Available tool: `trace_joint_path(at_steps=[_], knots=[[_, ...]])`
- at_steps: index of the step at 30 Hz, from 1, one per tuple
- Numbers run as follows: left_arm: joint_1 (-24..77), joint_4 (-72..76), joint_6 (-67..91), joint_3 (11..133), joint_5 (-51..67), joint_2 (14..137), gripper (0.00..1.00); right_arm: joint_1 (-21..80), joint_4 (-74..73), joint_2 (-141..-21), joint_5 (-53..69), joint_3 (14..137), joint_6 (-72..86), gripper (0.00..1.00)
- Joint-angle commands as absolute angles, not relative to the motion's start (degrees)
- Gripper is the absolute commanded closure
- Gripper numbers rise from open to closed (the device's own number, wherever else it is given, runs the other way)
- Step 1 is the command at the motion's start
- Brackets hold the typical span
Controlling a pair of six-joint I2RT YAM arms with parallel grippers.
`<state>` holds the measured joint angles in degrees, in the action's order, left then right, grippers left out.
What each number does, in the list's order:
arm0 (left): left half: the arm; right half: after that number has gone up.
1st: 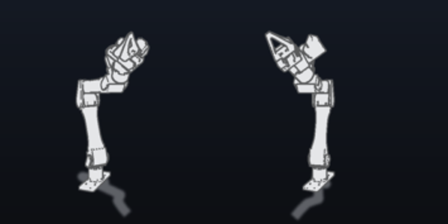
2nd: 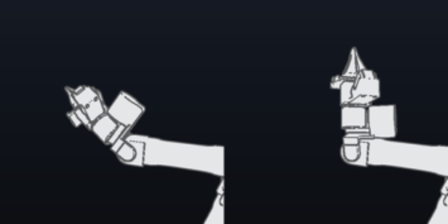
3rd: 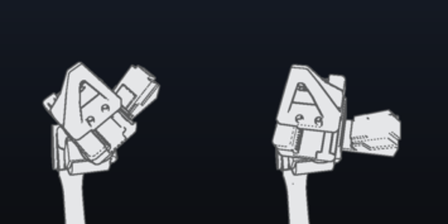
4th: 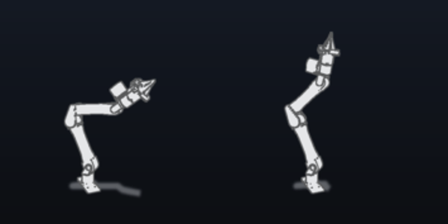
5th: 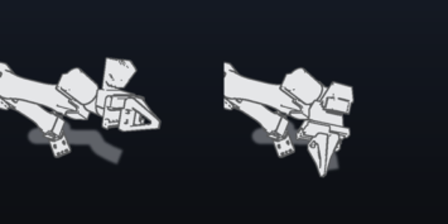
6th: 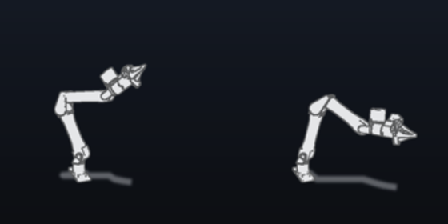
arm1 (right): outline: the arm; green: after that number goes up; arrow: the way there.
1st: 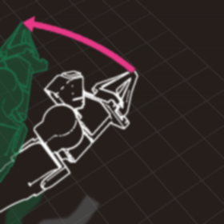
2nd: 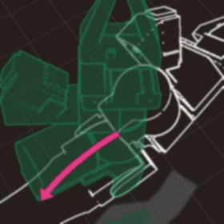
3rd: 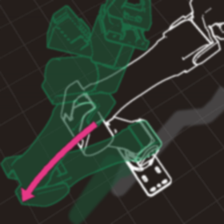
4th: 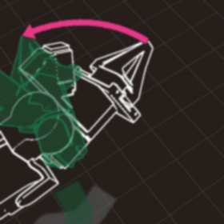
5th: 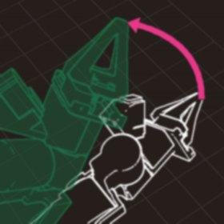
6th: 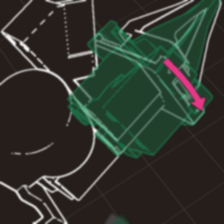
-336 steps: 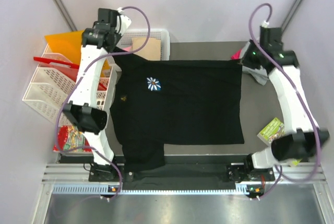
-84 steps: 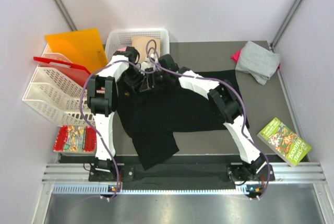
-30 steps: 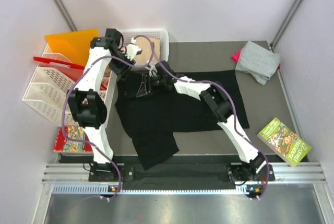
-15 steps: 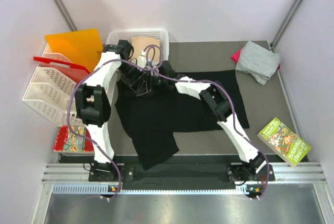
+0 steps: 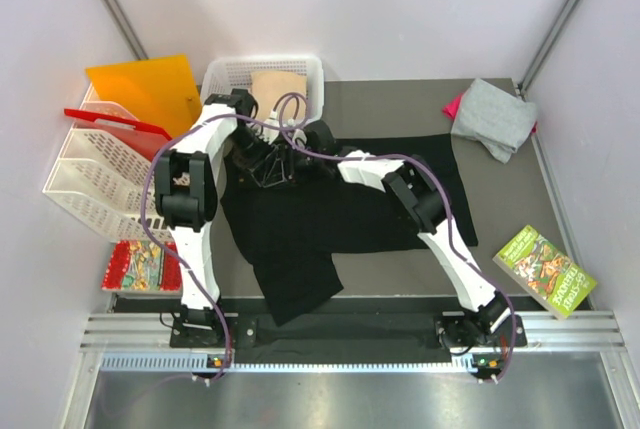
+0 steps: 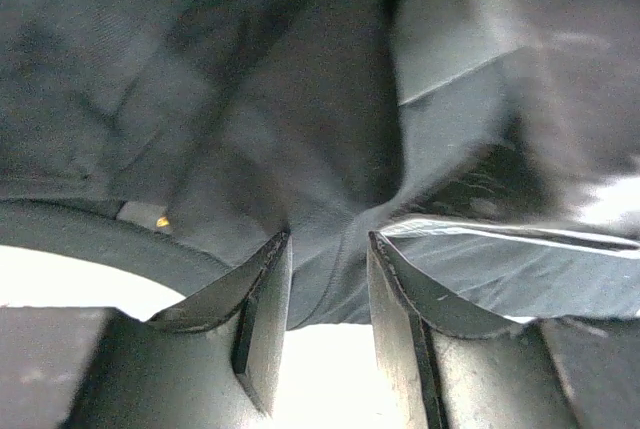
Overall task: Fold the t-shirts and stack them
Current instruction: Fold the flattened tshirt in 1/3 of the way
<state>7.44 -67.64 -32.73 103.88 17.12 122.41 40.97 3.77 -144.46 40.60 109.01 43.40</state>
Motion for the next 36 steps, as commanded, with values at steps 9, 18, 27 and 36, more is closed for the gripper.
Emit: trace_joint_path(at_steps=[9, 18, 27, 36], knots=[[6.15, -65.30, -33.66, 106.87, 14.68, 125.51, 0.59, 40.34, -5.45, -126.13, 33.14, 97.13, 29.01, 0.43], [6.15, -65.22, -33.92, 108.37, 13.27, 126.65, 0.59, 38.85, -5.19, -129.89, 33.05, 98.00, 29.44, 0.45], [6.15, -63.63, -35.51, 106.52, 10.55, 125.60, 0.59, 37.97, -4.05, -135.17, 32.43, 102.48, 30.85, 0.47], [6.15, -63.72, -35.86, 106.35, 10.02, 124.89, 0.59, 37.97, -0.71, -138.69, 32.43, 105.12, 34.19, 0.50]])
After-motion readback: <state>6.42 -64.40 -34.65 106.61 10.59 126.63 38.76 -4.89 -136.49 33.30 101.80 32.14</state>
